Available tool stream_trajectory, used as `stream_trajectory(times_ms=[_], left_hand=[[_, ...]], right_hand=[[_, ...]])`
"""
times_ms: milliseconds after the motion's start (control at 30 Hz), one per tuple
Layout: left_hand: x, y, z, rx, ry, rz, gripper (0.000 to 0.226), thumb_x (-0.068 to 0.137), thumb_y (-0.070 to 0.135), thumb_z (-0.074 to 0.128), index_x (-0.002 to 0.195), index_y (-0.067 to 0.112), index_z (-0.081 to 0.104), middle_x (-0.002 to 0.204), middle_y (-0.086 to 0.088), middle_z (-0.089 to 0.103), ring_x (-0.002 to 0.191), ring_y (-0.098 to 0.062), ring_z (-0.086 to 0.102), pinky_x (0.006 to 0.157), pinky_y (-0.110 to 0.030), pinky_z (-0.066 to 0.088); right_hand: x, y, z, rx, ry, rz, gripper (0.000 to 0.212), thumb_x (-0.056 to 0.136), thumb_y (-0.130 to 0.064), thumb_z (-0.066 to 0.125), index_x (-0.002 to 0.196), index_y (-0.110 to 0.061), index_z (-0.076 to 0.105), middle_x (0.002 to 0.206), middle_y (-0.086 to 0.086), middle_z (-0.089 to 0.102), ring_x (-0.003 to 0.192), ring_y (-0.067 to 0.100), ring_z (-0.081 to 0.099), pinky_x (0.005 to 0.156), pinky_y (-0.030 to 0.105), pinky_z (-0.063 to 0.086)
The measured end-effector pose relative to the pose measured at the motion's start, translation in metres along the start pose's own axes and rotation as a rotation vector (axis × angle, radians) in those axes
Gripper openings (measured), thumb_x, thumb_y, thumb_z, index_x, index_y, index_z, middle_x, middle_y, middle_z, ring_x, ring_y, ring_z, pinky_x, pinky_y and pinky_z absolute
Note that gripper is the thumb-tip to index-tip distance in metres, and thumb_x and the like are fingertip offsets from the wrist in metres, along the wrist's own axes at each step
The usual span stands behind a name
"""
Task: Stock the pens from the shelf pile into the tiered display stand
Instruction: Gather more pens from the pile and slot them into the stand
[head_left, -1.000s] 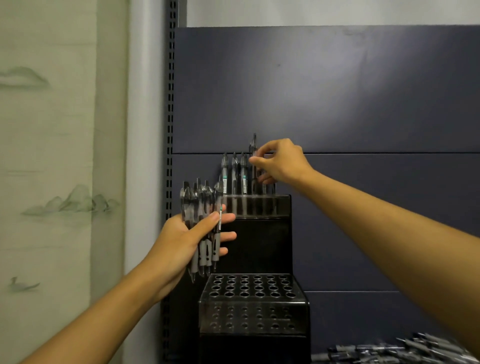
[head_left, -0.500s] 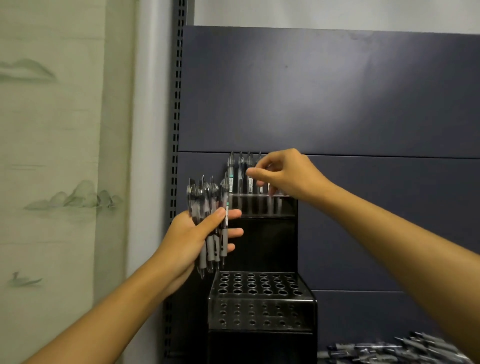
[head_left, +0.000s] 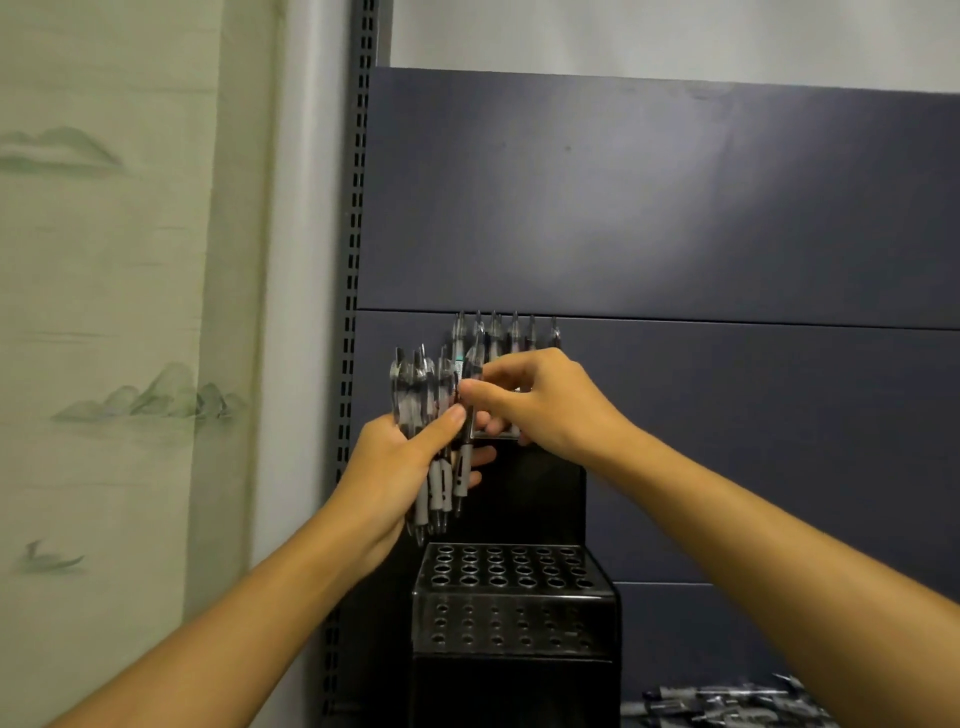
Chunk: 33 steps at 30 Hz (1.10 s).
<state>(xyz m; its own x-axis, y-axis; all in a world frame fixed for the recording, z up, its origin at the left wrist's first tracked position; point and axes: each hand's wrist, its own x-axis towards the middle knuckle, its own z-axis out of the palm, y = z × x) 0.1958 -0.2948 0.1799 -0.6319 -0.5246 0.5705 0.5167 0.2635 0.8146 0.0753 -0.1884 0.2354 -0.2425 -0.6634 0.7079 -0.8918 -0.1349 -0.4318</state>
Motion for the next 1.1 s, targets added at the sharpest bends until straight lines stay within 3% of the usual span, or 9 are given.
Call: stream_trajectory(times_ms=[233, 367, 500, 767, 867, 1100], left_hand=[[0.009, -0.002, -0.016, -0.028, 0.044, -0.022, 0.02, 0.095, 0.022, 0.059, 0.113, 0.016, 0.066, 0.108, -0.003, 0.076, 0.094, -0.025, 0.075, 0.08, -0.037, 0.061], [0.006, -0.005, -0.025, -0.004, 0.028, 0.004, 0.024, 0.096, 0.022, 0.057, 0.119, 0.017, 0.063, 0.109, 0.0, 0.076, 0.095, -0.024, 0.074, 0.078, -0.033, 0.062], [0.002, -0.008, -0.032, 0.008, 0.006, 0.016, 0.026, 0.095, 0.021, 0.057, 0.12, 0.021, 0.061, 0.108, 0.002, 0.076, 0.095, -0.024, 0.075, 0.076, -0.031, 0.062], [0.001, -0.011, -0.035, -0.018, 0.005, 0.004, 0.024, 0.091, 0.023, 0.058, 0.115, 0.019, 0.061, 0.108, 0.001, 0.076, 0.094, -0.026, 0.075, 0.073, -0.032, 0.063], [0.0, -0.012, -0.033, -0.024, 0.004, -0.005, 0.031, 0.087, 0.025, 0.061, 0.116, 0.015, 0.062, 0.108, 0.0, 0.076, 0.094, -0.027, 0.075, 0.074, -0.033, 0.063], [-0.001, -0.012, -0.028, -0.031, -0.018, -0.014, 0.036, 0.081, 0.029, 0.064, 0.114, 0.012, 0.065, 0.107, -0.001, 0.076, 0.093, -0.027, 0.075, 0.072, -0.033, 0.062]], right_hand=[[0.012, -0.003, -0.021, 0.099, 0.19, -0.026, 0.018, 0.097, -0.028, 0.061, 0.104, -0.013, 0.068, 0.091, 0.003, 0.075, 0.068, 0.014, 0.074, 0.062, 0.028, 0.061], [0.041, 0.001, -0.057, 0.107, 0.351, 0.045, 0.025, 0.097, -0.026, 0.062, 0.114, -0.008, 0.066, 0.094, 0.005, 0.071, 0.067, 0.019, 0.074, 0.061, 0.026, 0.061], [0.054, 0.014, -0.072, 0.138, 0.412, 0.109, 0.02, 0.097, -0.026, 0.062, 0.109, -0.01, 0.065, 0.1, 0.009, 0.07, 0.066, 0.021, 0.074, 0.065, 0.031, 0.062], [0.055, 0.036, -0.059, -0.07, 0.324, 0.106, 0.035, 0.097, -0.029, 0.062, 0.123, -0.006, 0.064, 0.09, 0.005, 0.07, 0.066, 0.014, 0.073, 0.06, 0.023, 0.061], [0.058, 0.037, -0.055, -0.111, 0.306, 0.099, 0.037, 0.096, -0.029, 0.062, 0.125, -0.005, 0.063, 0.097, 0.009, 0.071, 0.067, 0.016, 0.073, 0.062, 0.026, 0.062], [0.066, 0.041, -0.053, -0.179, 0.206, 0.175, 0.031, 0.091, -0.03, 0.069, 0.107, -0.004, 0.069, 0.084, 0.013, 0.073, 0.063, 0.02, 0.074, 0.061, 0.03, 0.063]])
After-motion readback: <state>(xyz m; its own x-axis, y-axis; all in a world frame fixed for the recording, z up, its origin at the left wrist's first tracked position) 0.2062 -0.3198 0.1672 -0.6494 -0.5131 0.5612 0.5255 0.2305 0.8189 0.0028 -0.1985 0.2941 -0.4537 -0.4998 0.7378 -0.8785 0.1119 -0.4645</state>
